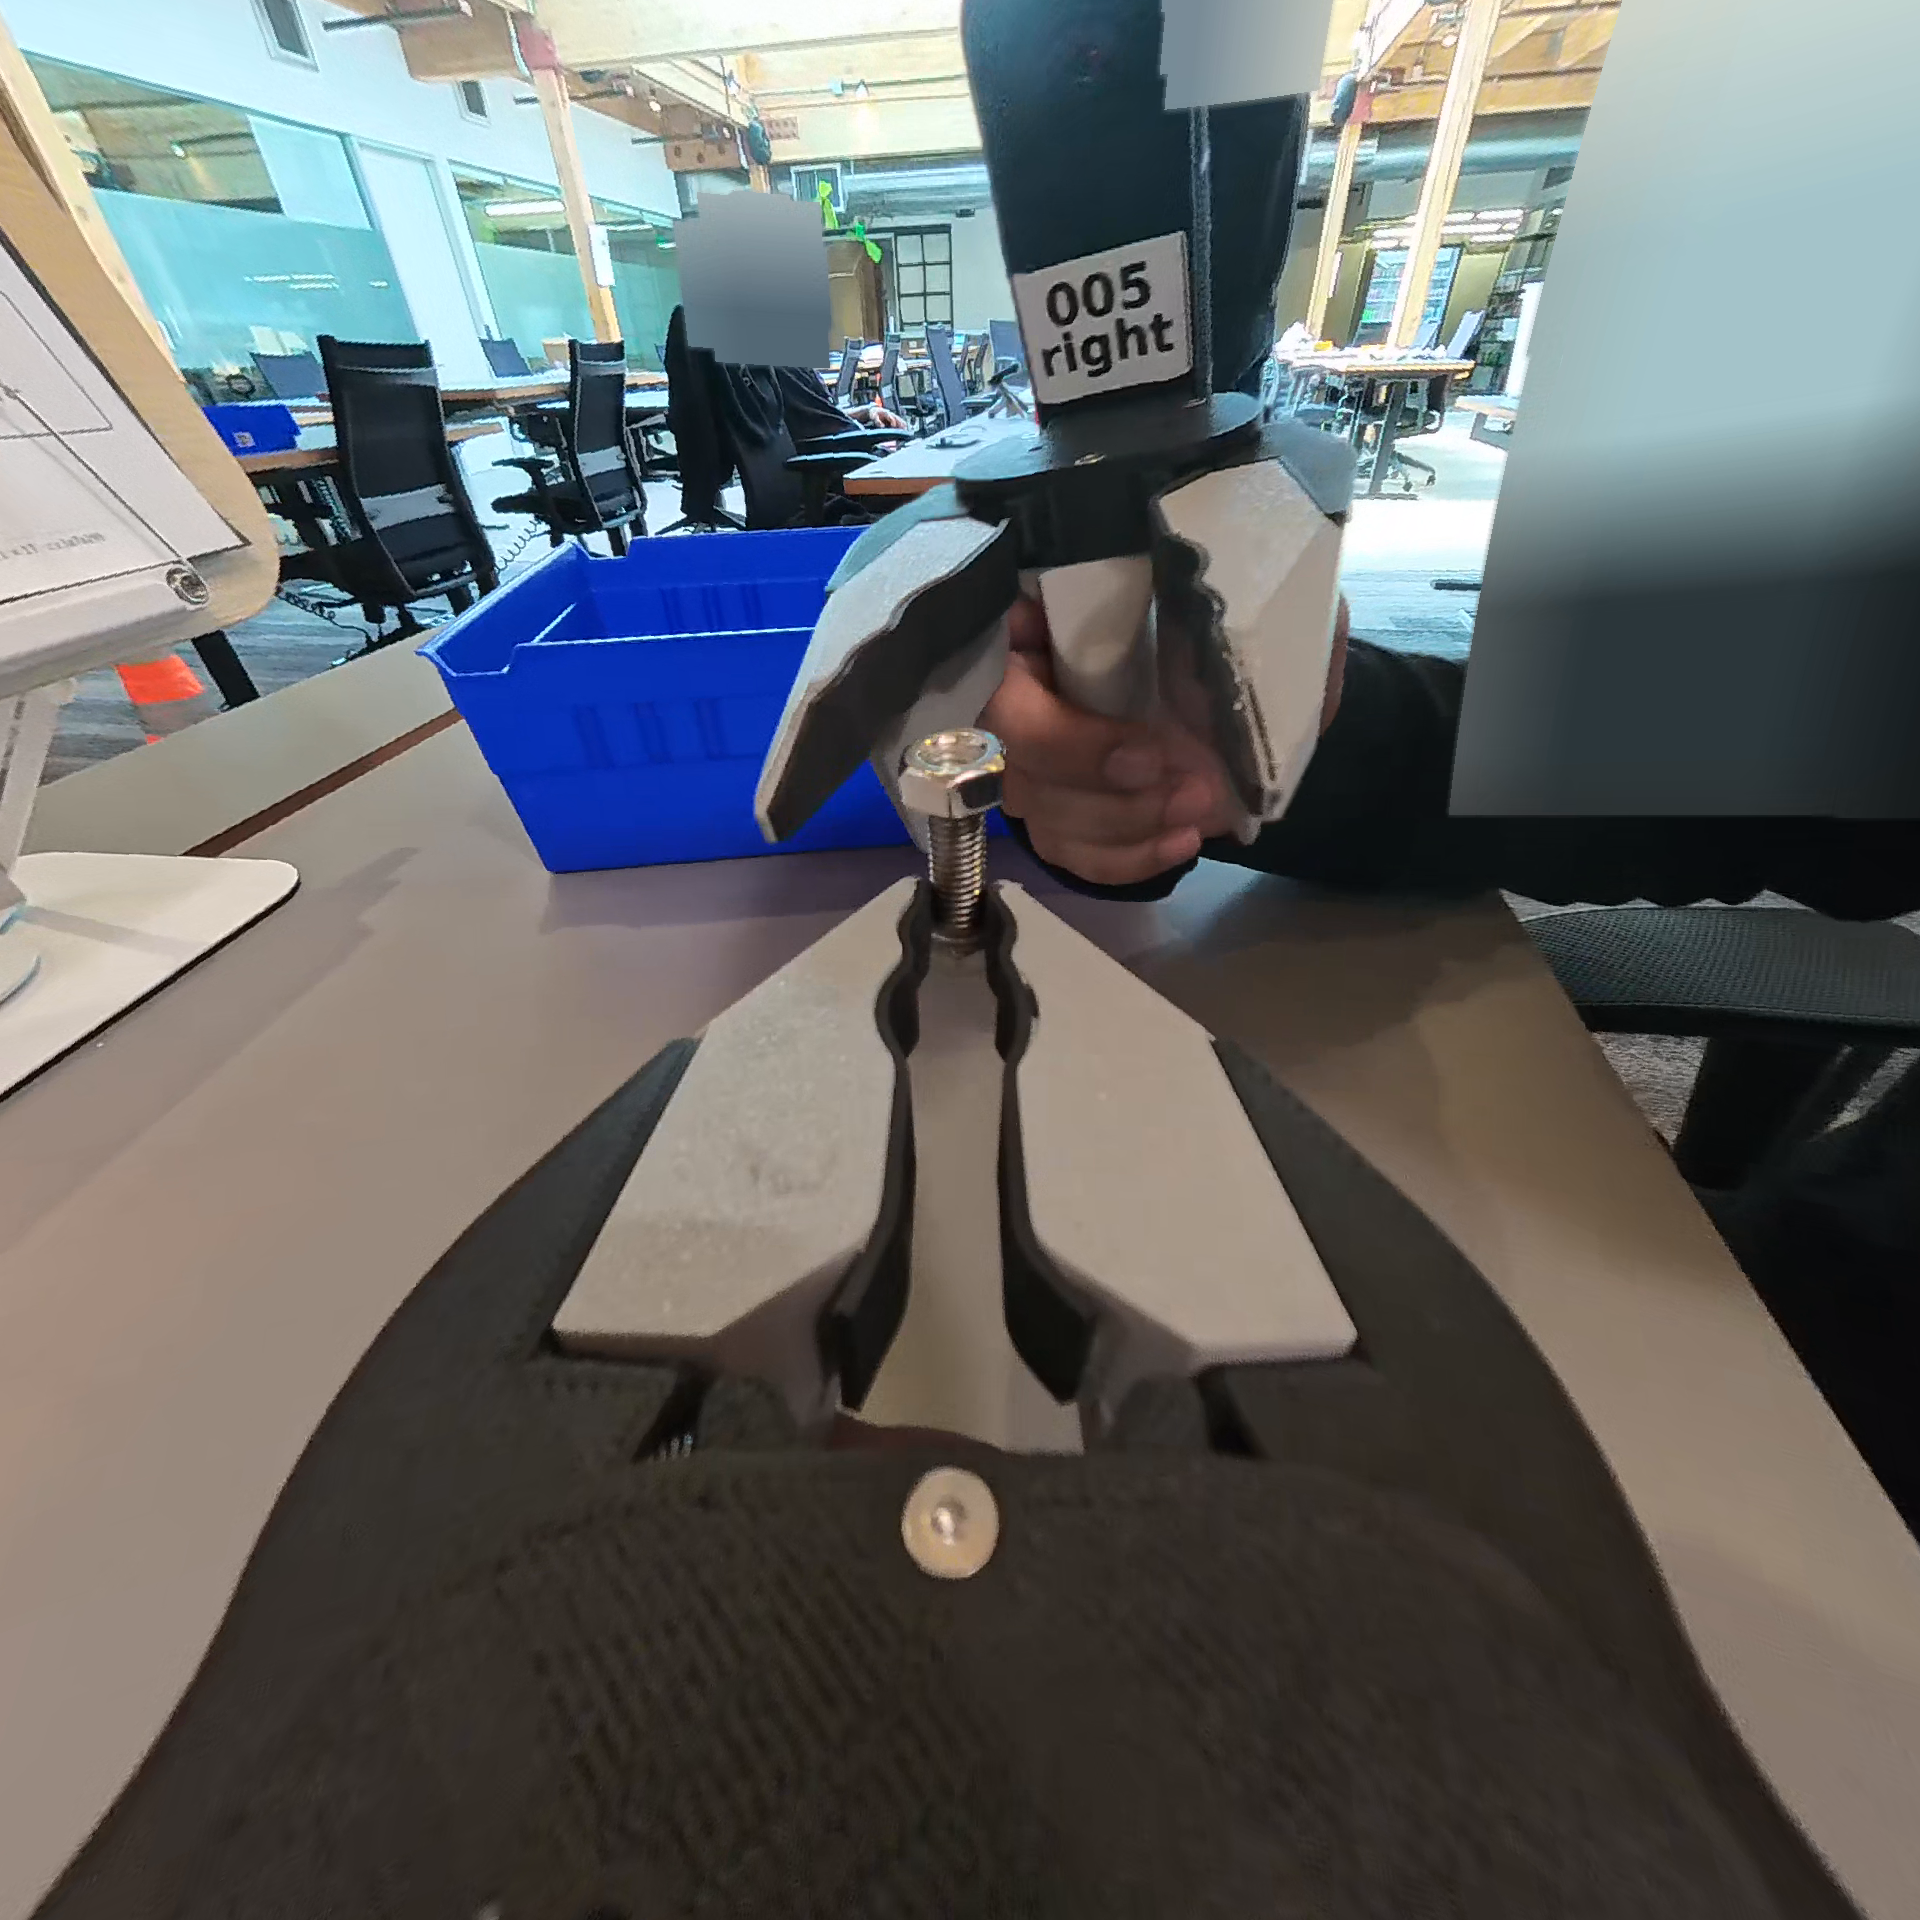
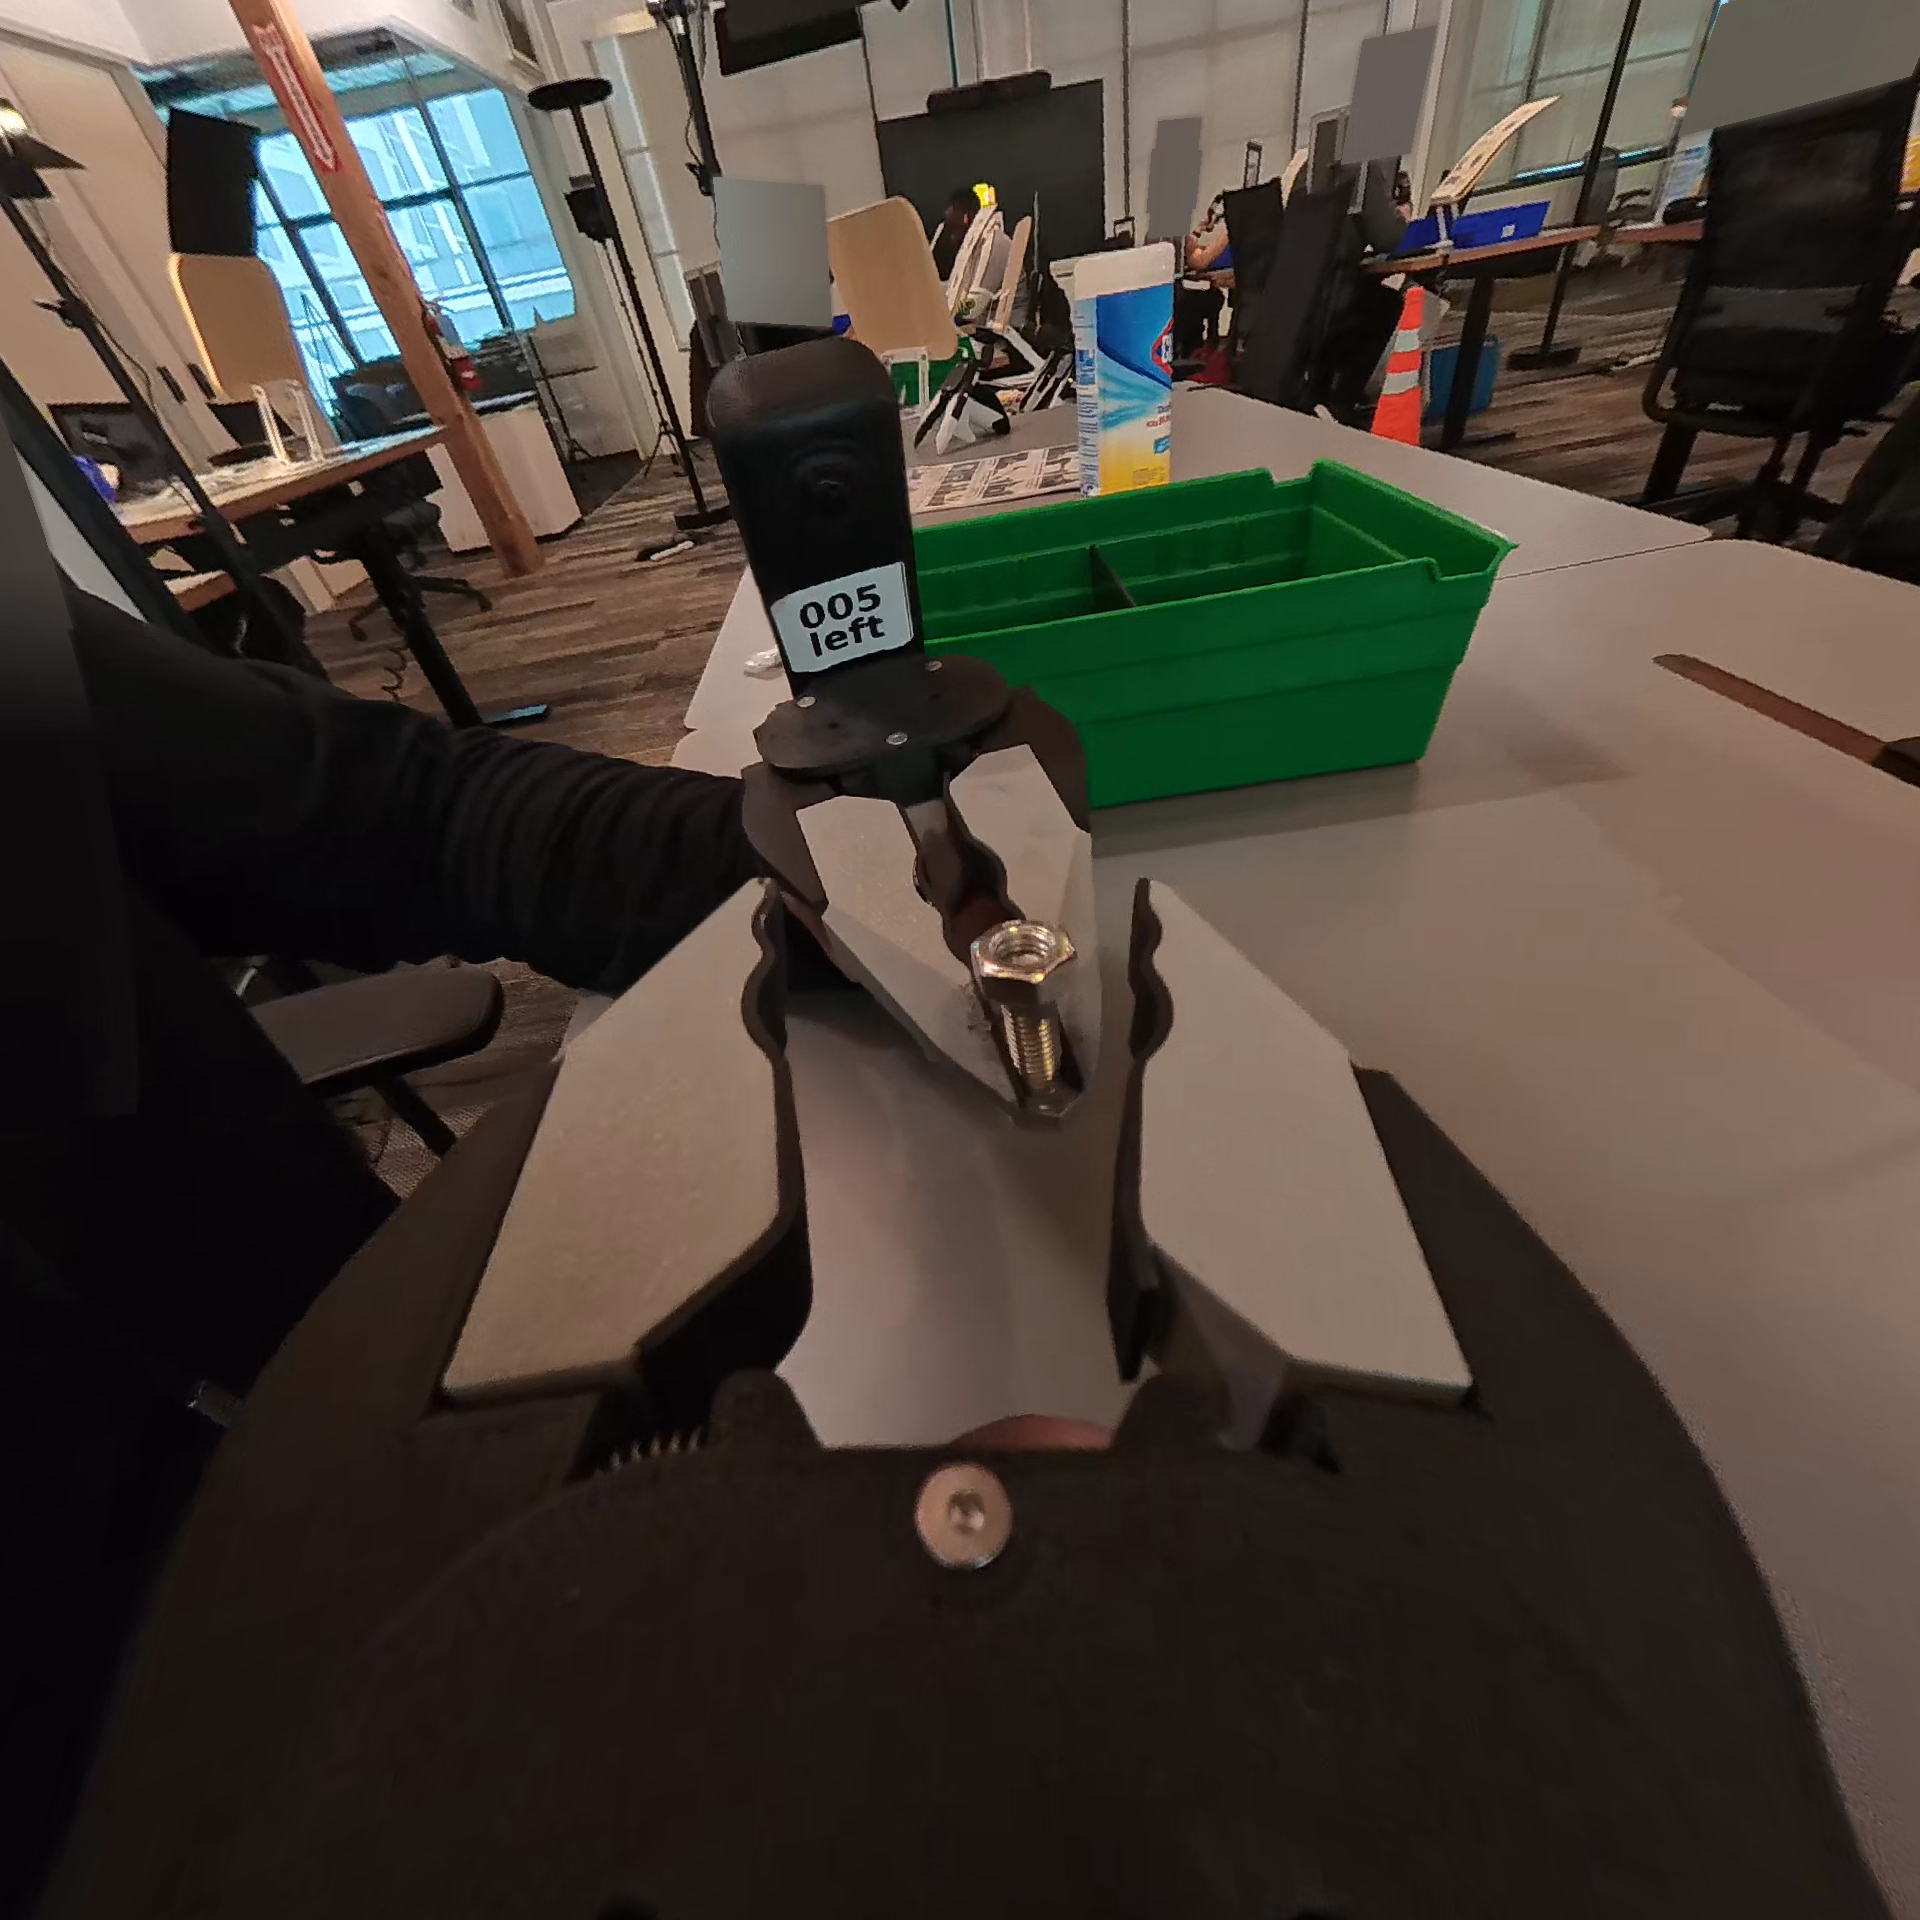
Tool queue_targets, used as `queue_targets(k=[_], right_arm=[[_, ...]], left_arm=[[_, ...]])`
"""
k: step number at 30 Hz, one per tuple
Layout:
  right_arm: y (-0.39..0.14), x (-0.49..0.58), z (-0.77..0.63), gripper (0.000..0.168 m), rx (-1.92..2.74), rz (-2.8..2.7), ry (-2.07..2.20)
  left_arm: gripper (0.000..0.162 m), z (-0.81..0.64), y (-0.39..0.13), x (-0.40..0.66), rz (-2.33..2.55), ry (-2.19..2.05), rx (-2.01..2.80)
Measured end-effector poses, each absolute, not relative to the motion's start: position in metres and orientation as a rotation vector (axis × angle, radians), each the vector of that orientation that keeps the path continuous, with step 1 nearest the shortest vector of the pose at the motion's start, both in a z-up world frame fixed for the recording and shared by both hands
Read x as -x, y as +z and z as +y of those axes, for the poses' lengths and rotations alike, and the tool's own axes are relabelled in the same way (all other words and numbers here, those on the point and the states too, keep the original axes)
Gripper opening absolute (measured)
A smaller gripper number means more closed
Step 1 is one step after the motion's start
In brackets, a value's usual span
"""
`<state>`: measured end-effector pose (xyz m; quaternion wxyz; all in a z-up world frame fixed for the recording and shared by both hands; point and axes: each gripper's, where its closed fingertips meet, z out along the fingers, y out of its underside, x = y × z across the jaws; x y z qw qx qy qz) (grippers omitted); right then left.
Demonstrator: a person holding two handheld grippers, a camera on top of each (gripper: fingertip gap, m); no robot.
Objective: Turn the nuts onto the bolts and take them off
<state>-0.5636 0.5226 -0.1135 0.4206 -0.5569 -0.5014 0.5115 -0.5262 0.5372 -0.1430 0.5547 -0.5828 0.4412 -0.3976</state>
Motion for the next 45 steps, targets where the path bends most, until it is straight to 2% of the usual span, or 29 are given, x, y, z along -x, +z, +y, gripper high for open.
queue_targets(k=[28,32,36,45], right_arm=[[-0.118,0.564,0.525,0.063,1.421,-1.242,1.237],[-0.115,0.557,0.535,0.053,1.400,-1.224,1.122],[-0.109,0.547,0.540,0.036,1.370,-1.217,1.061],[-0.112,0.547,0.537,0.027,1.367,-1.247,1.062]], left_arm=[[0.007,0.544,-0.144,0.530,1.011,-0.922,1.410],[0.007,0.544,-0.144,0.530,1.009,-0.924,1.411],[0.007,0.544,-0.144,0.530,1.008,-0.928,1.411],[0.007,0.543,-0.145,0.529,1.018,-0.930,1.411]])
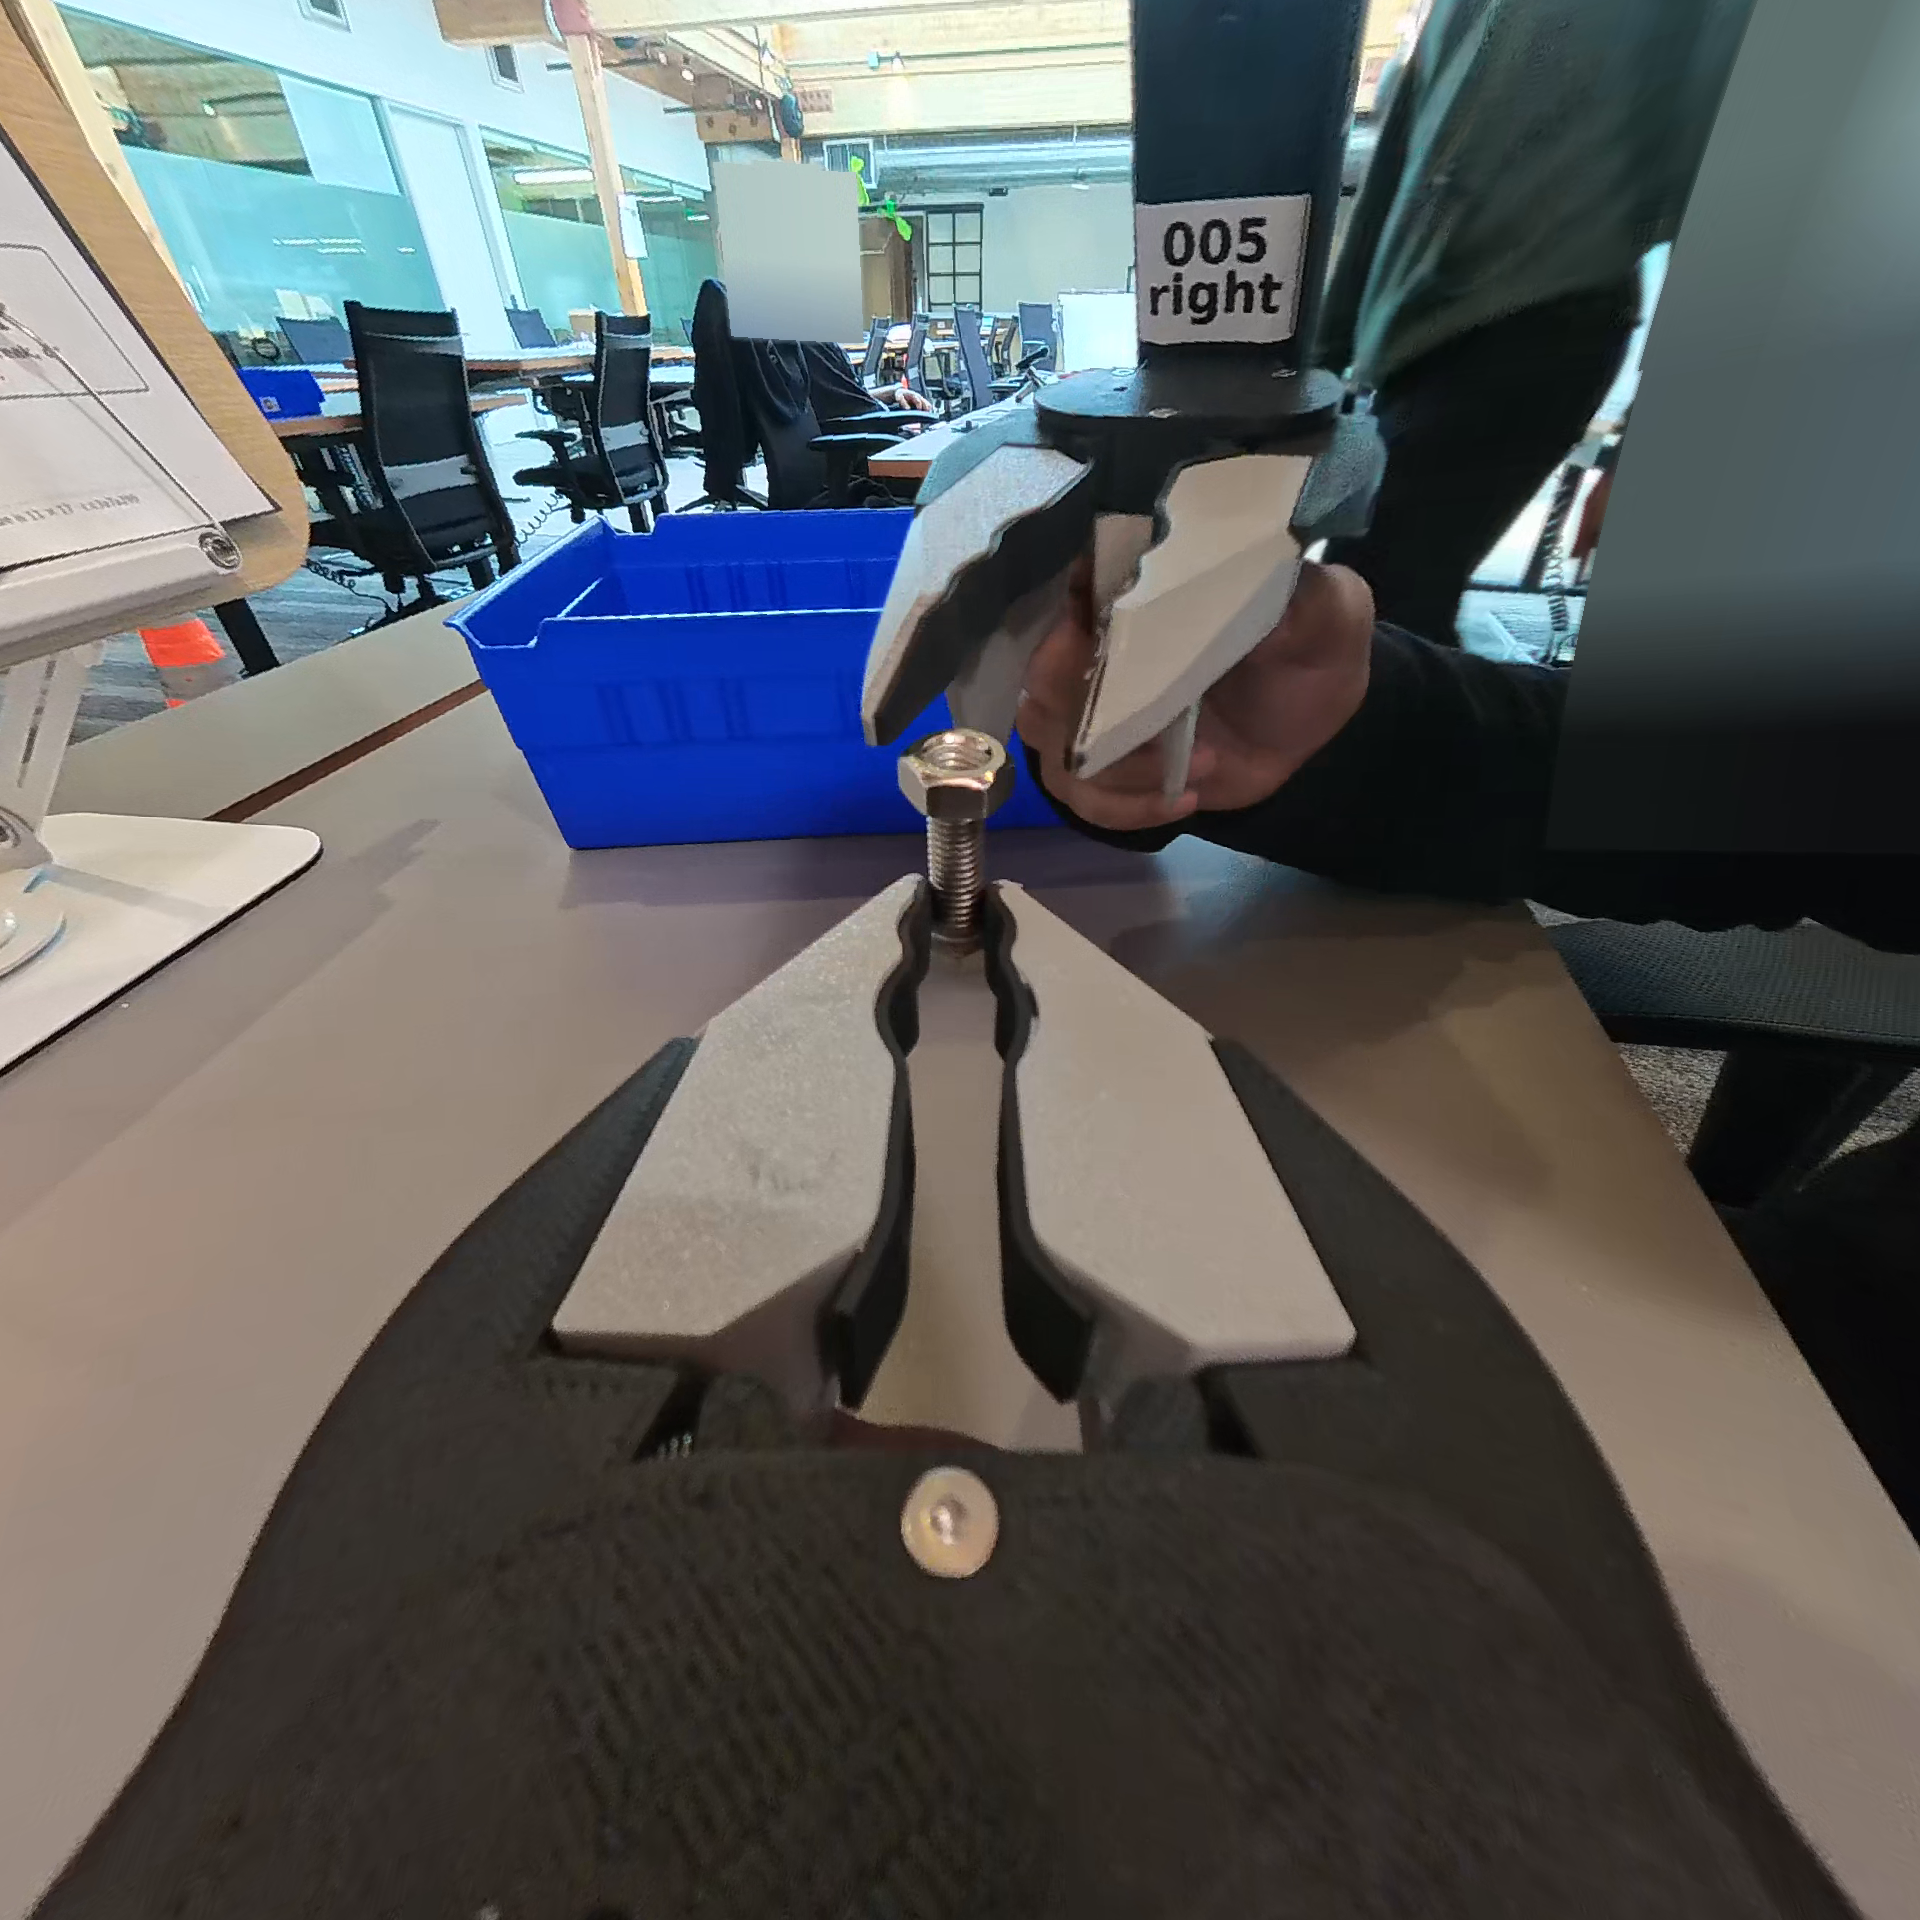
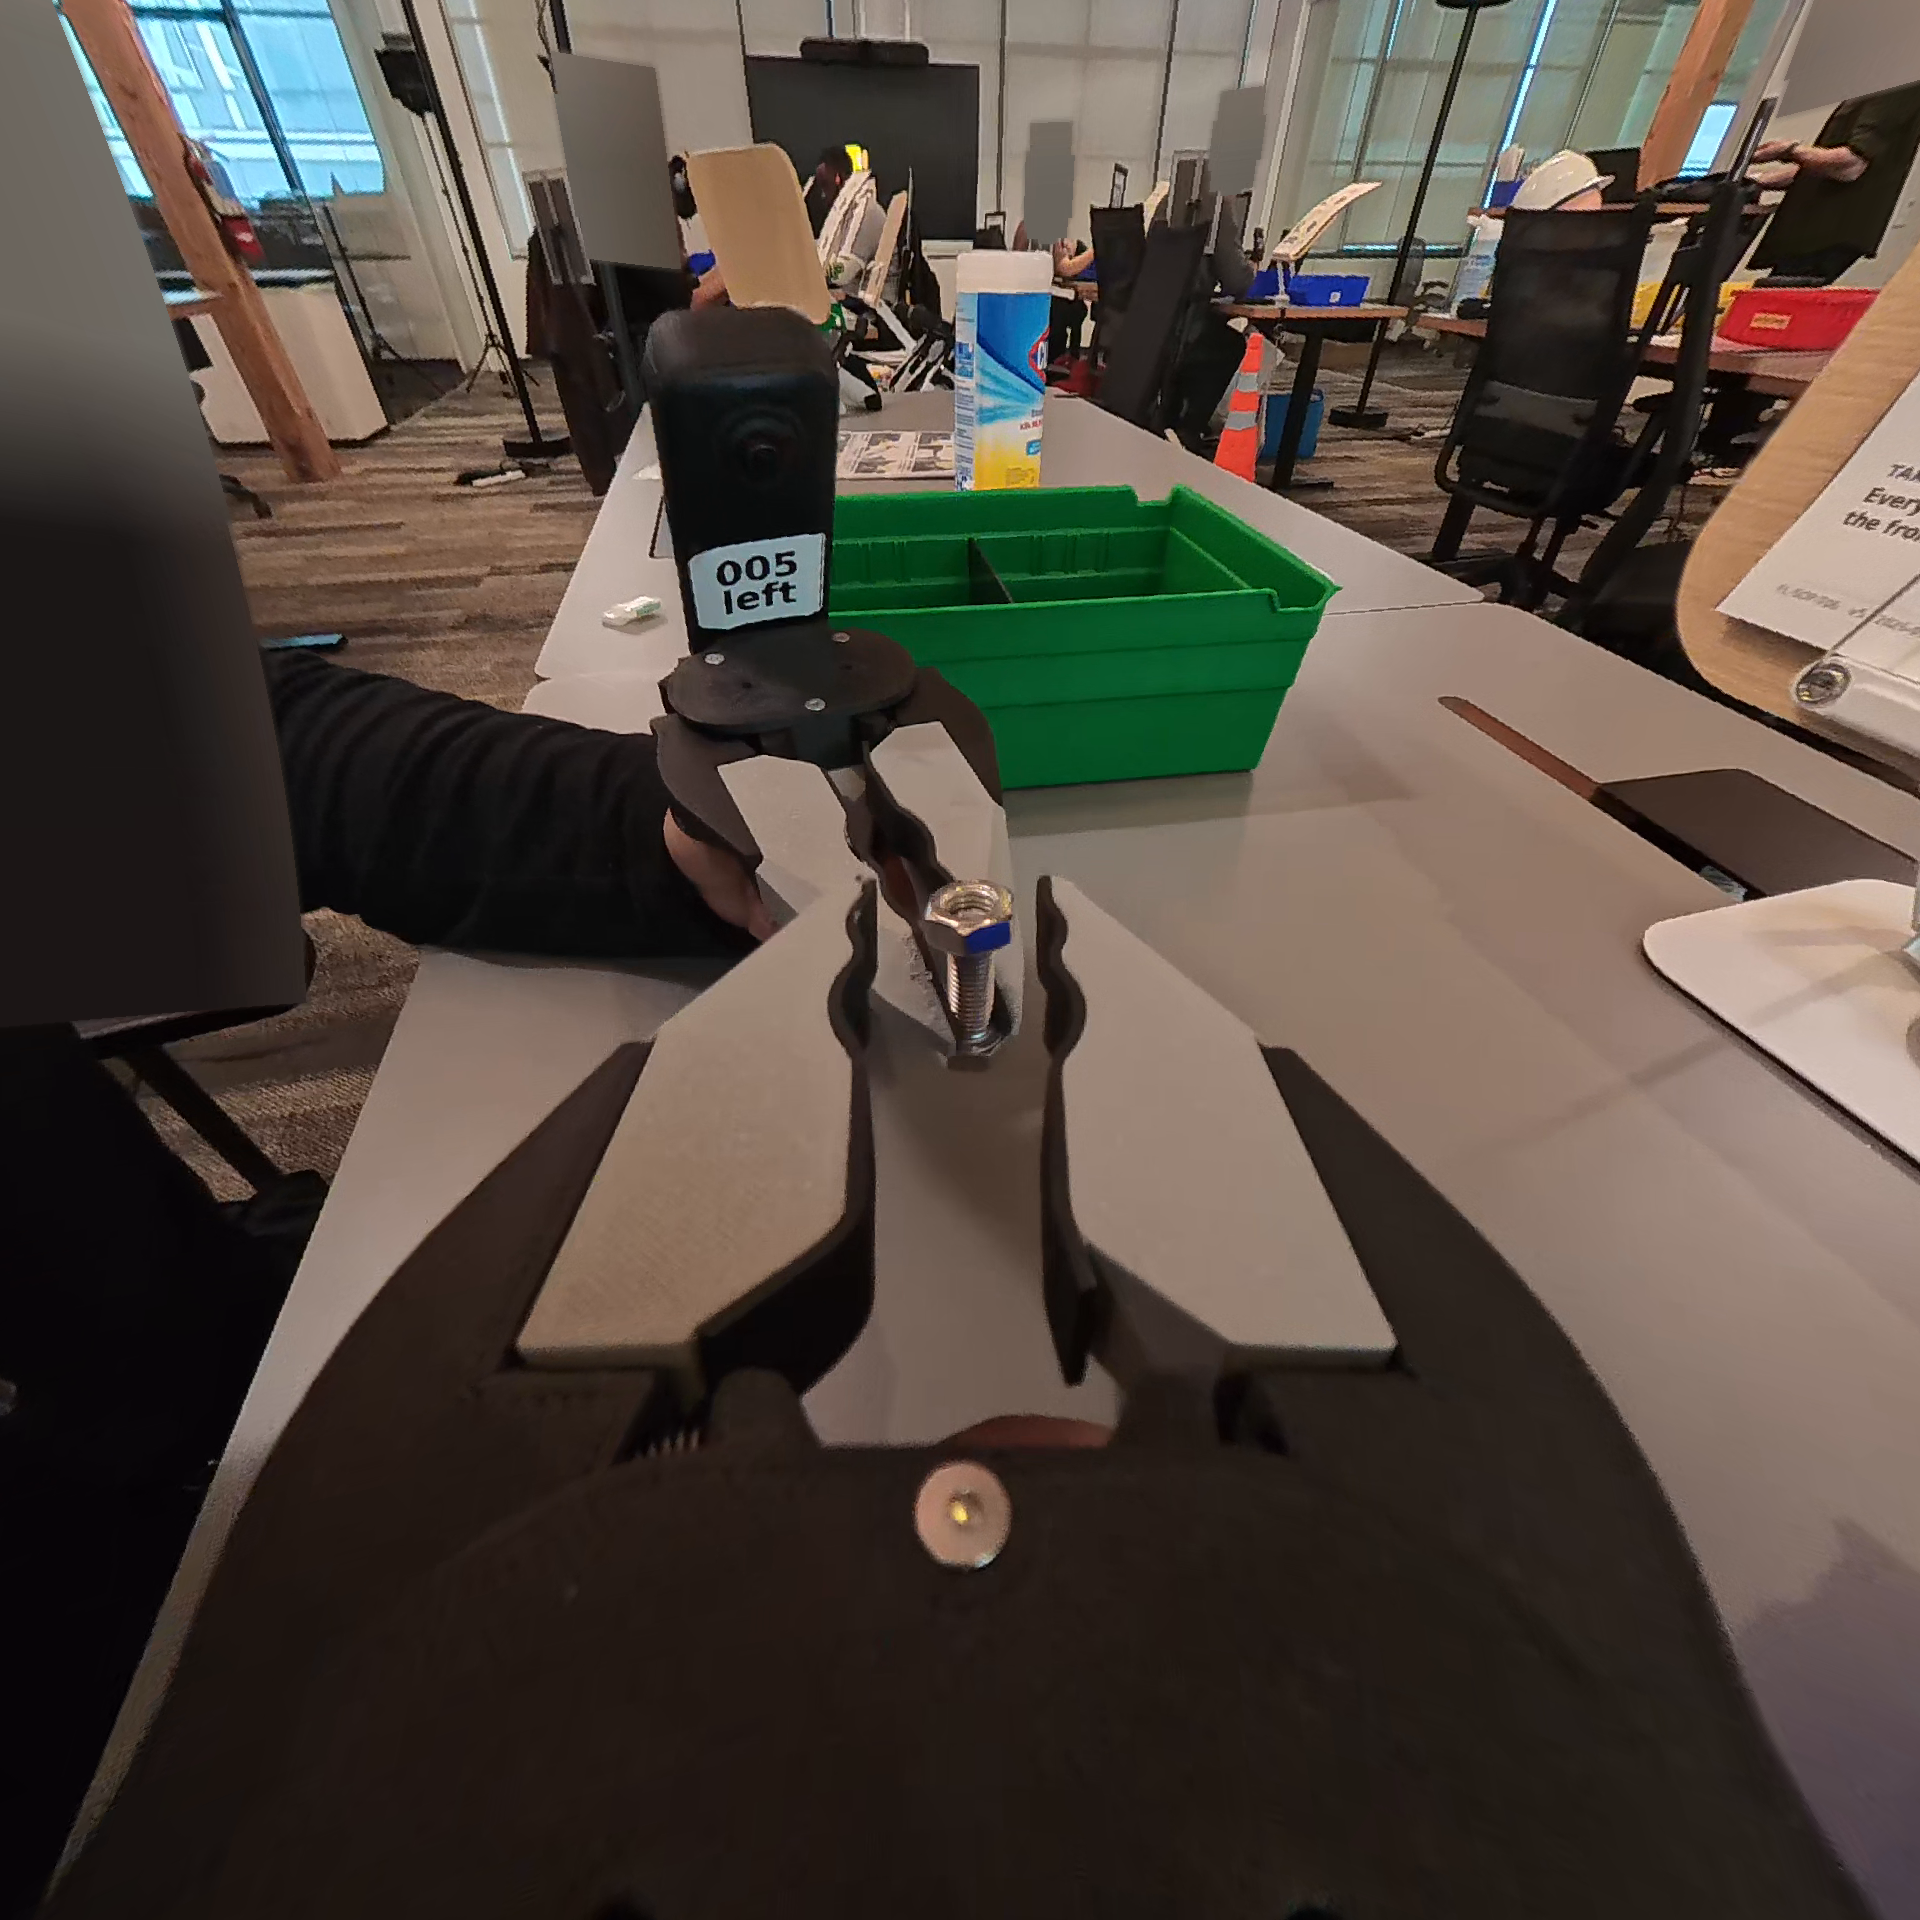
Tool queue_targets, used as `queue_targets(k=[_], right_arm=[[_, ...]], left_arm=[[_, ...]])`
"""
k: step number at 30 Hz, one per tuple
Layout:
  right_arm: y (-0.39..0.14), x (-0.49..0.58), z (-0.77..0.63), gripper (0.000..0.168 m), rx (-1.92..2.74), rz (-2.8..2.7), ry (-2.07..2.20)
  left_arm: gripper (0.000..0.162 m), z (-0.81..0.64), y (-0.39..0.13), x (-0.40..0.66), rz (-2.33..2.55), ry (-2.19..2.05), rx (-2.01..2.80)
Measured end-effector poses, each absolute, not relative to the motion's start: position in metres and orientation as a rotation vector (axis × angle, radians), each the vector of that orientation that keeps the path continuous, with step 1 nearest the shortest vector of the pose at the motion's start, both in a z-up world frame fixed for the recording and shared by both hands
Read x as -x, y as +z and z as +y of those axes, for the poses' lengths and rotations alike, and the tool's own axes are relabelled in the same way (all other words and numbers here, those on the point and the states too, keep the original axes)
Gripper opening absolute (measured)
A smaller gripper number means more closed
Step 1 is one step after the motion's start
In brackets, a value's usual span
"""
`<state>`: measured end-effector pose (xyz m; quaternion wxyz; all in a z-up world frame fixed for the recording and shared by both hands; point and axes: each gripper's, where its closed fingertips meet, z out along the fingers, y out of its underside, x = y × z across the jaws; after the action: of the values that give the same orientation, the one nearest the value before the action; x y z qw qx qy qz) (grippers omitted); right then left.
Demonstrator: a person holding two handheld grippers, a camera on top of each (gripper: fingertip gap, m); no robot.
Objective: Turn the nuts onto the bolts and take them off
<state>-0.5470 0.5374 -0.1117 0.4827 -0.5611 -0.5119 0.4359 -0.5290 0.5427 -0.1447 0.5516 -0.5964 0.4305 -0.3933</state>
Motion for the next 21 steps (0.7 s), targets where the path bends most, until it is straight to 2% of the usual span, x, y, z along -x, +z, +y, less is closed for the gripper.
queue_targets(k=[3,6,21], right_arm=[[-0.1149,0.5491,0.5380,0.024,1.372,-1.259,1.033],[-0.1169,0.5498,0.5383,0.015,1.374,-1.267,1.015],[-0.1153,0.5496,0.5373,0.014,1.407,-1.216,1.155]], left_arm=[[0.007,0.5418,-0.1449,0.5282,1.023,-0.930,1.409],[0.007,0.5409,-0.1450,0.5277,1.028,-0.930,1.408],[0.007,0.5402,-0.1438,0.5276,1.031,-0.923,1.397]])
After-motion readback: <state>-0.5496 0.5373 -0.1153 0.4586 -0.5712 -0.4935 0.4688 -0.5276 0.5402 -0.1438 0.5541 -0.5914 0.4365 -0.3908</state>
